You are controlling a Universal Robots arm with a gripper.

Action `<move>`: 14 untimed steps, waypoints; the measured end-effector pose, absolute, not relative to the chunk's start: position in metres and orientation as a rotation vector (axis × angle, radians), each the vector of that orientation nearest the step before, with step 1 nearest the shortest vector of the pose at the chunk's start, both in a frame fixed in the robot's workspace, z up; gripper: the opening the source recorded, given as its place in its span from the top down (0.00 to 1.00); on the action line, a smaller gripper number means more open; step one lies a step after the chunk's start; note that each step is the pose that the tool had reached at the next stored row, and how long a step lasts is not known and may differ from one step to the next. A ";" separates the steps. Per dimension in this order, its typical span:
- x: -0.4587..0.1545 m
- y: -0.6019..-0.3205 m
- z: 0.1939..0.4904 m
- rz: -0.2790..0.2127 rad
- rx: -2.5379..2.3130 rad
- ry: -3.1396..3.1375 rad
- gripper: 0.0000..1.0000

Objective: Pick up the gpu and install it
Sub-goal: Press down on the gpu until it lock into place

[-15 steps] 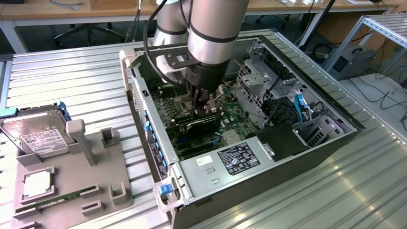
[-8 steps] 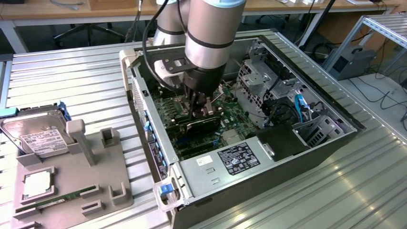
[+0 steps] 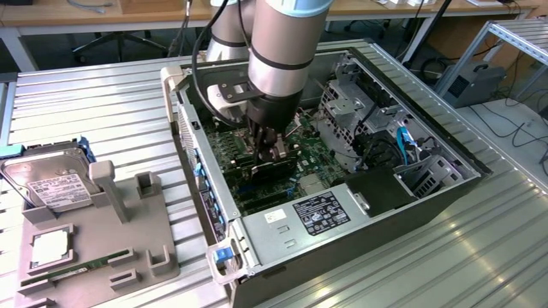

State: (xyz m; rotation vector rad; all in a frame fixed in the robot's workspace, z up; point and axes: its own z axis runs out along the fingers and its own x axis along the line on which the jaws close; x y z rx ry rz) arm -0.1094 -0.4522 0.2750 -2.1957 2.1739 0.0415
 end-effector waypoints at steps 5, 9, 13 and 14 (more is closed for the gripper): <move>-0.110 -0.452 0.273 0.042 -2.196 2.174 0.89; -0.110 -0.452 0.271 0.041 -2.196 2.174 0.89; -0.110 -0.452 0.271 0.041 -2.196 2.174 0.89; -0.110 -0.452 0.270 0.041 -2.196 2.174 0.89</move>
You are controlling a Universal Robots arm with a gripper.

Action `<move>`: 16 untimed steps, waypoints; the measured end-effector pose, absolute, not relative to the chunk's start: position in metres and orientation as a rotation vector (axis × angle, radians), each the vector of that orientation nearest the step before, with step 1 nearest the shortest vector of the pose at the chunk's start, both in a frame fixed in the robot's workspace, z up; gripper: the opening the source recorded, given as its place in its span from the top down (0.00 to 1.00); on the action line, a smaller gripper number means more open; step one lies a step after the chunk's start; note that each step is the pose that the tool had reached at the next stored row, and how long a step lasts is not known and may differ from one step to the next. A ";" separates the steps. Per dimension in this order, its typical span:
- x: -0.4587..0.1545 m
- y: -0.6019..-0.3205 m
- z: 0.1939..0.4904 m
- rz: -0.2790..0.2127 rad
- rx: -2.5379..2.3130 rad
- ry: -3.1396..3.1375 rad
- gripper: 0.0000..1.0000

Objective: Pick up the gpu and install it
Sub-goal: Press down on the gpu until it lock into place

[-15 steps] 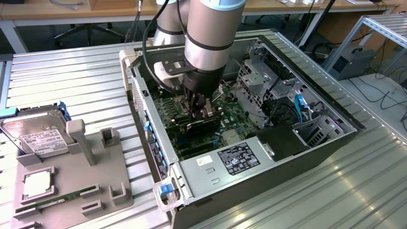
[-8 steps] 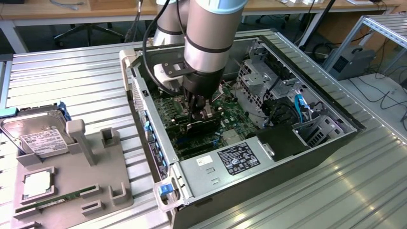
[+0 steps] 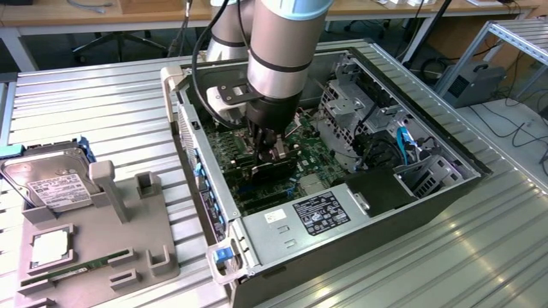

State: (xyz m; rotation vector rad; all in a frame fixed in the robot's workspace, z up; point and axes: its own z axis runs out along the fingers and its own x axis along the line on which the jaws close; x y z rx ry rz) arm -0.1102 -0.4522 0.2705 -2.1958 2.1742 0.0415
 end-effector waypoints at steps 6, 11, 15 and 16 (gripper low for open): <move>-0.114 -0.452 0.270 0.042 -2.196 2.174 0.89; -0.114 -0.452 0.271 0.042 -2.195 2.174 0.89; -0.114 -0.452 0.276 0.042 -2.195 2.174 0.89; -0.114 -0.452 0.278 0.042 -2.195 2.174 0.89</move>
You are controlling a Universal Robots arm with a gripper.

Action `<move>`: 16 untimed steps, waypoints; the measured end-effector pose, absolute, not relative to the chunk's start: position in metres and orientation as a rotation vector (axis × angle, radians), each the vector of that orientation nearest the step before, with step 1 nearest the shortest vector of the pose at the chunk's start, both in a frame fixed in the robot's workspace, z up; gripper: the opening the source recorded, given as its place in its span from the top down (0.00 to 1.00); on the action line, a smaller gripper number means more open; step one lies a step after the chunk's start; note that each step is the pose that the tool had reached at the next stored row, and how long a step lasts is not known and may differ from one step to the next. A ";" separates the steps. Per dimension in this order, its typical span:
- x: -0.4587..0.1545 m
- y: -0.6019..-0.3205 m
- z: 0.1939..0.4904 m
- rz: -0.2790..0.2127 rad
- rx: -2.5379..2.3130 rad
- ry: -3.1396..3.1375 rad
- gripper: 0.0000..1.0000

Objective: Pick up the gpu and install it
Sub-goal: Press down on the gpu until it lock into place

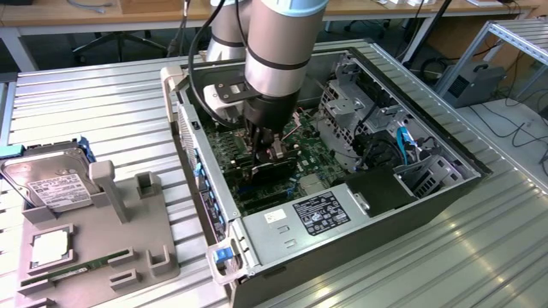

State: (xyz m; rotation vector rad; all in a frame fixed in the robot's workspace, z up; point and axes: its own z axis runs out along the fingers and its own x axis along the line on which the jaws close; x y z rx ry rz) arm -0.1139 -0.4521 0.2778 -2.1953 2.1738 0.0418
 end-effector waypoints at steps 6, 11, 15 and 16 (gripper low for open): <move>-0.113 -0.452 0.292 0.042 -2.195 2.174 0.89; -0.112 -0.452 0.309 0.042 -2.195 2.174 0.89; -0.111 -0.452 0.325 0.042 -2.195 2.174 0.89; -0.111 -0.452 0.329 0.042 -2.195 2.174 0.89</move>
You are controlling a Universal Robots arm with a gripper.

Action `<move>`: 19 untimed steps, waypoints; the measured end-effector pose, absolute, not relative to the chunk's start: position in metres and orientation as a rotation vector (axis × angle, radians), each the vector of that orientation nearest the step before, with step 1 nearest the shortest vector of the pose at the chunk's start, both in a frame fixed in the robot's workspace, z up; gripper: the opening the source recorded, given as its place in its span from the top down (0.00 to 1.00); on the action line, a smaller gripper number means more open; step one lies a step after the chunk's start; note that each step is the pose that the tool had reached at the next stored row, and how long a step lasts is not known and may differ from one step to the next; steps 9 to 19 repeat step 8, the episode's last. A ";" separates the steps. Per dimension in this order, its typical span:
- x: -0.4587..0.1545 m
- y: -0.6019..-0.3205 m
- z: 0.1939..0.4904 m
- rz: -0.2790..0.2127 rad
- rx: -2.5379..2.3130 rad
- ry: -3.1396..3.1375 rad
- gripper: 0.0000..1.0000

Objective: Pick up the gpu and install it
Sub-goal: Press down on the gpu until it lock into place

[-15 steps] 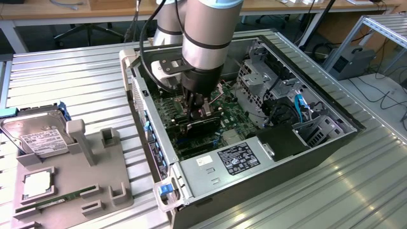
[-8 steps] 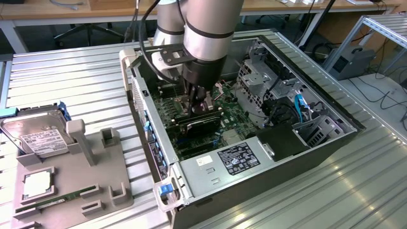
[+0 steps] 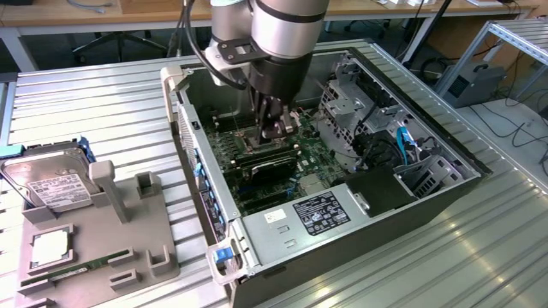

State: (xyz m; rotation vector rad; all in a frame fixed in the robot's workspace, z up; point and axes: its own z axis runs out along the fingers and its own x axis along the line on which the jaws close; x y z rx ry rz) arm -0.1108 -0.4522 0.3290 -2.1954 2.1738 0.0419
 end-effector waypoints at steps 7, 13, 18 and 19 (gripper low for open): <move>-0.111 -0.452 0.337 0.042 -2.195 2.174 0.89; -0.111 -0.452 0.337 0.042 -2.195 2.174 0.89; -0.111 -0.452 0.337 0.042 -2.195 2.174 0.89; -0.111 -0.452 0.337 0.042 -2.195 2.174 0.89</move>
